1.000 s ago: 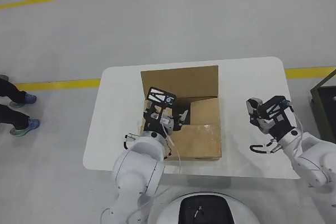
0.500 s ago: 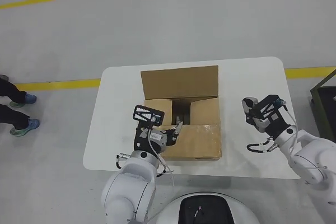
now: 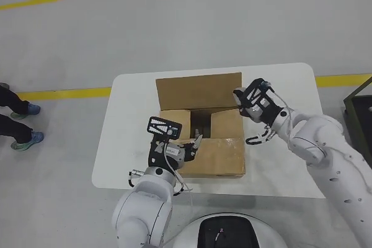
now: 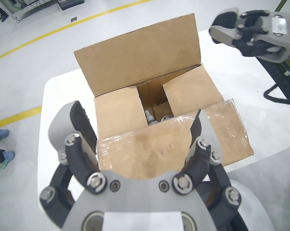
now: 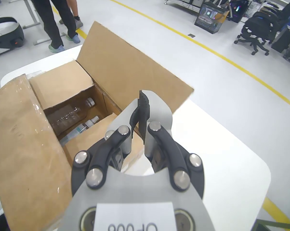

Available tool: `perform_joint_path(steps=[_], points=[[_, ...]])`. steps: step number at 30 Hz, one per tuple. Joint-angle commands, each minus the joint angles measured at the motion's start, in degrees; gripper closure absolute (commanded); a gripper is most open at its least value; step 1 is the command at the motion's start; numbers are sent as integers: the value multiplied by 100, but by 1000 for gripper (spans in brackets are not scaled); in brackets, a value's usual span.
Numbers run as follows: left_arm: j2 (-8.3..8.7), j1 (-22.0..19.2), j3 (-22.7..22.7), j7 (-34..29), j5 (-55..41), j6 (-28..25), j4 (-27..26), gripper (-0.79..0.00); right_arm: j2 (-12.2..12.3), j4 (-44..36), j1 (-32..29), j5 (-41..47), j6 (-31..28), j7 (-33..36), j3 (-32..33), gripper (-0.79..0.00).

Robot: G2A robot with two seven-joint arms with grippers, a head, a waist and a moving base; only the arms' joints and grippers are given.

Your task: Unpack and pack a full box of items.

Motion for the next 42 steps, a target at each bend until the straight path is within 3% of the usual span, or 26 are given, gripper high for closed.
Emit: perform_joint_path(steps=[1, 9, 17, 21, 24, 30, 36, 42], points=[[0, 0, 0, 0, 0, 0, 0, -785, -73, 530, 457, -13, 83, 125, -342, 0], [0, 0, 0, 0, 0, 0, 0, -785, -348, 1799, 1337, 183, 549, 234, -1101, 0], [0, 0, 0, 0, 0, 0, 0, -785, -423, 1824, 1350, 1044, 456, 13, -962, 0], [0, 0, 0, 0, 0, 0, 0, -785, -312, 1299, 878, 2078, 0, 146, -346, 0], [0, 0, 0, 0, 0, 0, 0, -785, -172, 850, 362, 2889, -515, 657, 230, 0], [0, 0, 0, 0, 0, 0, 0, -785, 63, 108, -838, 3985, -950, 1483, 1190, 0], [0, 0, 0, 0, 0, 0, 0, -785, 212, -355, -1712, 5016, -1308, 2142, 1687, 0], [0, 0, 0, 0, 0, 0, 0, -785, 227, -405, -1784, 5065, -1330, 2205, 1725, 0]])
